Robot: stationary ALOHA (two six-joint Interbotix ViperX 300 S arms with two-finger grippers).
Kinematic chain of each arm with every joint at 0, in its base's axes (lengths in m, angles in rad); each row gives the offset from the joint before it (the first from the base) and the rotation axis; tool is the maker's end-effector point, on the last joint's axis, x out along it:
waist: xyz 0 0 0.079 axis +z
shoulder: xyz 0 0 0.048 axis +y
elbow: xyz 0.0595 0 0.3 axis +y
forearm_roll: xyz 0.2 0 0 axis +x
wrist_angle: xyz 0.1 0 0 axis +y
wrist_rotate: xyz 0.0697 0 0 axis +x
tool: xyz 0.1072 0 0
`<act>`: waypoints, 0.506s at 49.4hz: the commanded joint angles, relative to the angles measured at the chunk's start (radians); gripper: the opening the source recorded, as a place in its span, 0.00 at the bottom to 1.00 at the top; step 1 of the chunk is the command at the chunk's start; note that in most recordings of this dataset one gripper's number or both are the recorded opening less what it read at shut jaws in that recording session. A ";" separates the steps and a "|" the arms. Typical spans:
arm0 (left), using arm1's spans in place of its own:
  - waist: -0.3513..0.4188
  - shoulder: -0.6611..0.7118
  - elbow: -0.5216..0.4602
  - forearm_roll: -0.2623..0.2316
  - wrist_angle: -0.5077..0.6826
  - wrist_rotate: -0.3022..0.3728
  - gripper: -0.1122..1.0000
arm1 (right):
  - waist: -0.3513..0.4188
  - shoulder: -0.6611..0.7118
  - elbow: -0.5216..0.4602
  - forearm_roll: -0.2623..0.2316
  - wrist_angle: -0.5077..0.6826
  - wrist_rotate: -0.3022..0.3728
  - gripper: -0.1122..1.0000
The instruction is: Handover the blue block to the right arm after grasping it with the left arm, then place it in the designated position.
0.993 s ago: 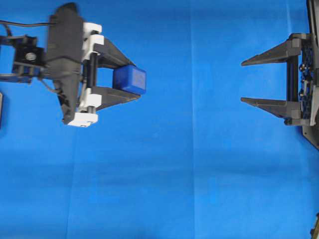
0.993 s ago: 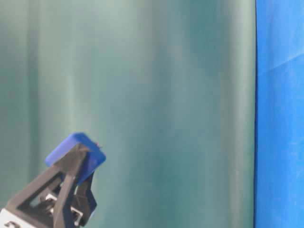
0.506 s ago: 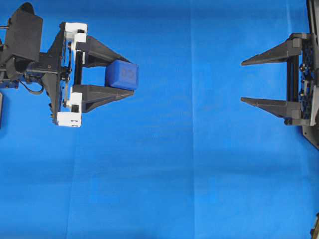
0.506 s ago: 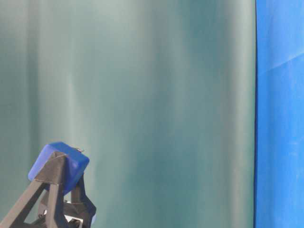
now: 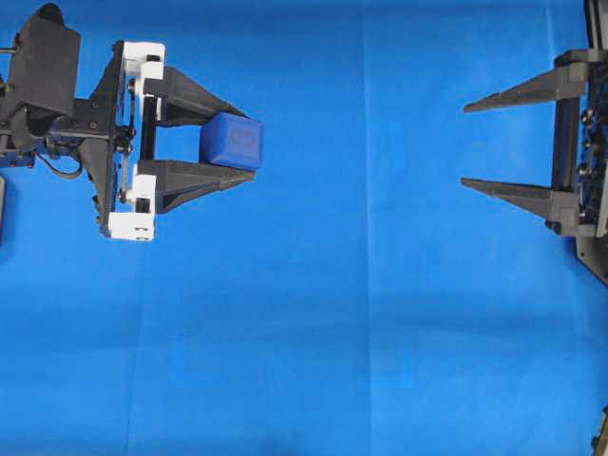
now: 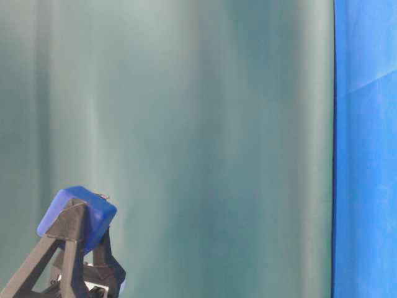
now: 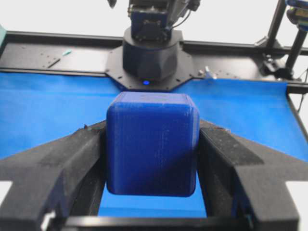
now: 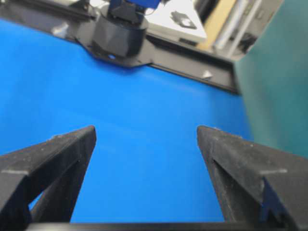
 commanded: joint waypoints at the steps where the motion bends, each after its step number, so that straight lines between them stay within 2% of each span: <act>1: 0.002 -0.020 -0.008 0.000 -0.014 0.000 0.52 | -0.002 -0.002 -0.057 -0.054 0.029 -0.038 0.97; 9: 0.003 -0.020 -0.006 -0.002 -0.015 0.000 0.52 | -0.002 0.003 -0.087 -0.192 0.041 -0.160 0.97; 14: 0.003 -0.020 -0.006 -0.002 -0.015 0.000 0.52 | 0.000 0.003 -0.087 -0.314 0.041 -0.249 0.97; 25: 0.003 -0.021 -0.008 -0.002 -0.020 0.000 0.52 | 0.035 0.011 -0.086 -0.495 0.046 -0.364 0.97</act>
